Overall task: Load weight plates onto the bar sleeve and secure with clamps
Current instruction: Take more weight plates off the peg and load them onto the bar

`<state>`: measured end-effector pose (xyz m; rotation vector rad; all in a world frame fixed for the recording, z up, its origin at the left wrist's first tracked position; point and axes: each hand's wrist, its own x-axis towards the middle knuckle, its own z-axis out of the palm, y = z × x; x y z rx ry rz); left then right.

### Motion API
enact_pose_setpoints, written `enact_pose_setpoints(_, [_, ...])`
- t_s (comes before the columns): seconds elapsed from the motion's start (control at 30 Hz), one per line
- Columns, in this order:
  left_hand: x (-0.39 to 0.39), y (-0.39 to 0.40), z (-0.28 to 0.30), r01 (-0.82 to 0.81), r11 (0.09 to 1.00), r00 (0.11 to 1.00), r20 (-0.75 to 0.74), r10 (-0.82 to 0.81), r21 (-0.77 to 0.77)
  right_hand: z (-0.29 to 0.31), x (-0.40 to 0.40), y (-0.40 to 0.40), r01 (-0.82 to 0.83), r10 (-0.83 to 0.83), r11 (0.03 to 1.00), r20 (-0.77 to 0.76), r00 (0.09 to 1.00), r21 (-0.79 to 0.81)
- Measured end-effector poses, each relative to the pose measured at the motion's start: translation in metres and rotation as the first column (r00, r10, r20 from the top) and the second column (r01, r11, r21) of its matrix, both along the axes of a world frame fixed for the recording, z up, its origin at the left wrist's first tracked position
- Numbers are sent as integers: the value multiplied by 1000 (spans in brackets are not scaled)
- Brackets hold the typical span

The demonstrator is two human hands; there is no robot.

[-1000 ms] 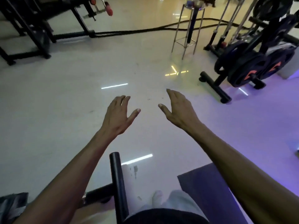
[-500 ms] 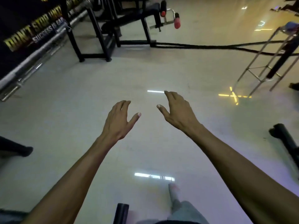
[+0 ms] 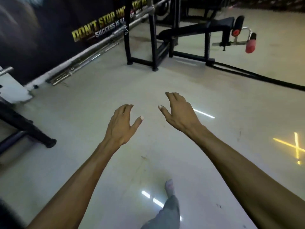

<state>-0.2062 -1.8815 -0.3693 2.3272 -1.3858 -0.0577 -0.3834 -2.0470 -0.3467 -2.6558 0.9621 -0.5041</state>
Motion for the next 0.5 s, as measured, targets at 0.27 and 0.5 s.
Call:
enact_pose_setpoints(0.27, [140, -138, 15, -142, 990, 989, -44, 142, 1, 13, 161, -157, -129, 130, 991, -16, 991, 45])
enact_pose_setpoints(0.5, [279, -237, 11, -265, 964, 964, -38, 265, -12, 13, 327, -273, -272, 272, 961, 7, 962, 45])
